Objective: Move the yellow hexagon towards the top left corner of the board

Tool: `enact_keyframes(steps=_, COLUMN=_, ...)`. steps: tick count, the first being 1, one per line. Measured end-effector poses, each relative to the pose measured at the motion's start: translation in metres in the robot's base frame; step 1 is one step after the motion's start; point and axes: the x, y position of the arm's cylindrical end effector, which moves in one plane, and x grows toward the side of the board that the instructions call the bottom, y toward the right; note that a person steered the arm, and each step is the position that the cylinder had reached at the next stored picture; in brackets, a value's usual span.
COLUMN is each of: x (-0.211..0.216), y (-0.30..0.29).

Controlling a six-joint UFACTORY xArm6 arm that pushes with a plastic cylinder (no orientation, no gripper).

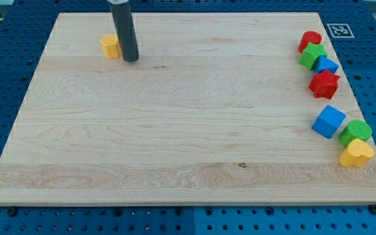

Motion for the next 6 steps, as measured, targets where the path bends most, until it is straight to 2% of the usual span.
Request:
enact_keyframes(steps=1, x=0.008, y=-0.006)
enact_keyframes(steps=4, x=-0.057, y=-0.068)
enact_keyframes(steps=5, x=-0.058, y=-0.068)
enact_keyframes(steps=6, x=-0.048, y=-0.041)
